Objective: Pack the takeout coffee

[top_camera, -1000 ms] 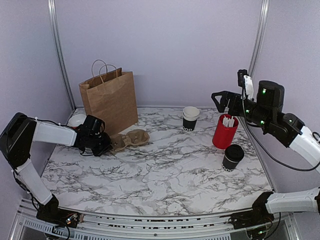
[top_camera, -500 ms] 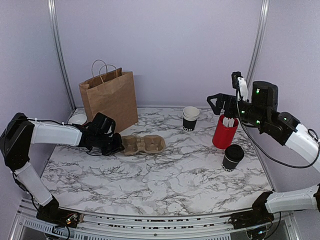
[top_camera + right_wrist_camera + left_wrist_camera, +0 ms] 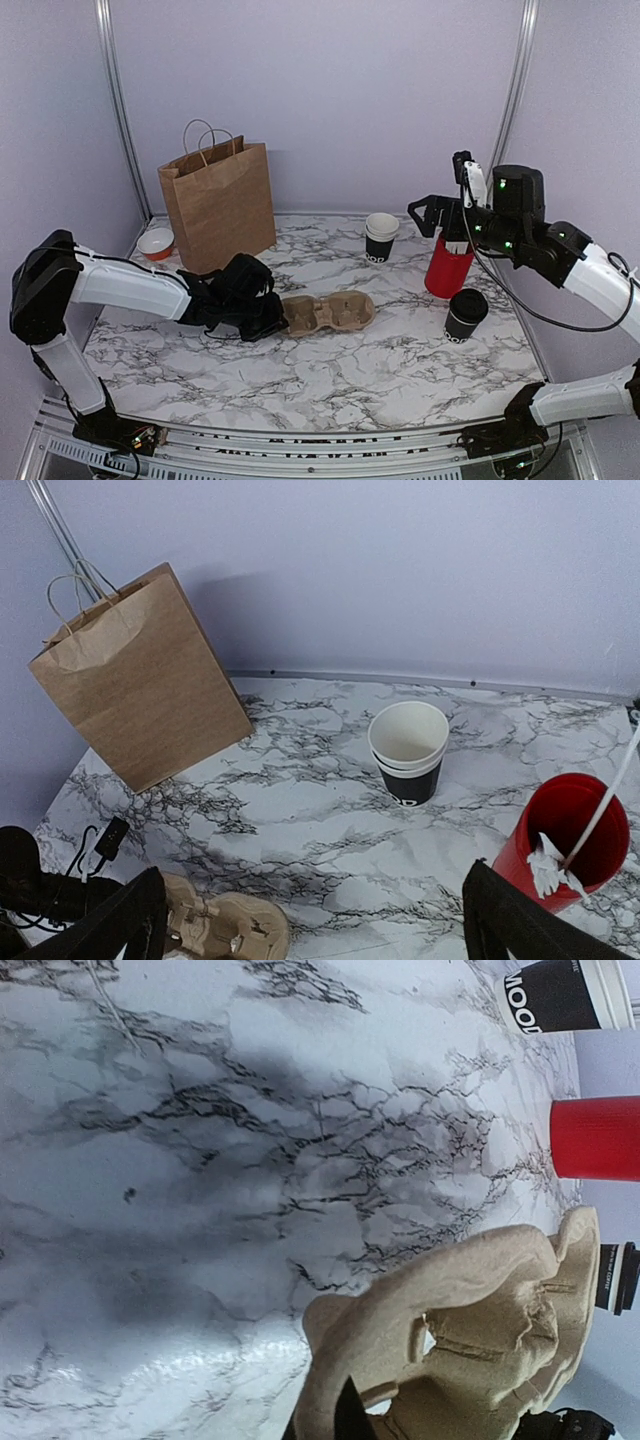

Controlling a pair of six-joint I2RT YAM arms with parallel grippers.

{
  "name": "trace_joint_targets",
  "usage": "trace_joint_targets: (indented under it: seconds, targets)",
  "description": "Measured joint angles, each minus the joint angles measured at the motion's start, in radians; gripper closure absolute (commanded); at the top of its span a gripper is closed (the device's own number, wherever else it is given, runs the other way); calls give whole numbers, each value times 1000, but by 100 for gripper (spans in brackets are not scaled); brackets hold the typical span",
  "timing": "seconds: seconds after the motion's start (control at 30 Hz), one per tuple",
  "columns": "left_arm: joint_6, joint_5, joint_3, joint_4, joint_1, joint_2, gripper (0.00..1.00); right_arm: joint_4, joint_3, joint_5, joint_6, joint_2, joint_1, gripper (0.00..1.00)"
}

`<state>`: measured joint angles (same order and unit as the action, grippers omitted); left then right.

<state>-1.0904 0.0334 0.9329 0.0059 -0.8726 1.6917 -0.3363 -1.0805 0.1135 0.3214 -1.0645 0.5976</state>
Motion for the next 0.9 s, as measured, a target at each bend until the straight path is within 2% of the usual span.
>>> trace_joint_targets:
  seconds: [0.13,0.23,0.27,0.37,0.53,0.73,0.9]
  targets:
    - [-64,-28,16,42,-67,59,98,-32,-2,-1,1,-2,0,0]
    - [-82,-39,85,47,-106,134,95,-43,-2,-1,10,-3,0,0]
    - [-84,-42,120,48,-117,162,92,-47,-2,-1,15,-3,0,0]
    - [-79,-42,214,53,-138,217,74,-61,-2,0,30,-3,0,0]
    - [-70,-42,252,69,-150,227,51,-95,-2,0,56,-5,3,0]
    - [-19,-82,225,51,-150,206,35,-132,-2,-1,80,-35,23,0]
    - [60,-151,190,9,-149,109,23,-152,-2,0,97,-42,33,0]
